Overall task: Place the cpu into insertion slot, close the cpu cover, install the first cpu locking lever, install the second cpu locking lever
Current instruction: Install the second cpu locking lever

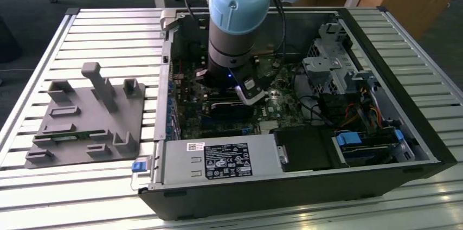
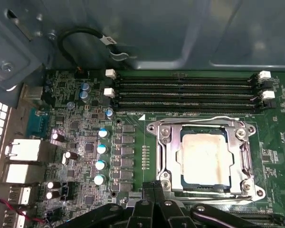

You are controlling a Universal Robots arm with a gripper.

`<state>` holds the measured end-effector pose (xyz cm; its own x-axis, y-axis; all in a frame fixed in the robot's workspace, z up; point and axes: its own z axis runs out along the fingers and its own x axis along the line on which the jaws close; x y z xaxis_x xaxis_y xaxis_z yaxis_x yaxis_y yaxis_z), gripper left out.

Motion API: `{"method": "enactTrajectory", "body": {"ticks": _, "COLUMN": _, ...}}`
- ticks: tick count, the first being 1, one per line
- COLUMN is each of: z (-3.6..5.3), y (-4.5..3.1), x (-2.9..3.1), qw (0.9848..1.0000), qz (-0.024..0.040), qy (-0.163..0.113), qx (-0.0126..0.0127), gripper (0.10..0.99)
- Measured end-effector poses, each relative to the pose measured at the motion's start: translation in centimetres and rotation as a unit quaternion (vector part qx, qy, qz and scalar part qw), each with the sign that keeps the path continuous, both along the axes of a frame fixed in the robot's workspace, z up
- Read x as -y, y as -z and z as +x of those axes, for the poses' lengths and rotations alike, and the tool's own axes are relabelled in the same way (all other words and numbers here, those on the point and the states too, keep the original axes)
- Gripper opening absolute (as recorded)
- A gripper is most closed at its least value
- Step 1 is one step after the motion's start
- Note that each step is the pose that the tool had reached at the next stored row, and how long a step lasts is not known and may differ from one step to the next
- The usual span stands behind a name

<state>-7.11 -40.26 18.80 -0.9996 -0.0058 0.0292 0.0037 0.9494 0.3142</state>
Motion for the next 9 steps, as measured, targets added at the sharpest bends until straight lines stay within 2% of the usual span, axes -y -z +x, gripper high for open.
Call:
{"method": "enactTrajectory", "body": {"ticks": 4, "z": 0.0, "y": -0.05, "x": -0.01, "qw": 1.0, "qz": 0.0012, "qy": 0.0, "qx": 0.0002, "gripper": 0.106}}
{"method": "enactTrajectory", "body": {"ticks": 9, "z": -0.01, "y": -0.9, "x": -0.01, "qw": 1.0, "qz": 0.0011, "qy": 0.0, "qx": 0.0002, "gripper": 0.106}}
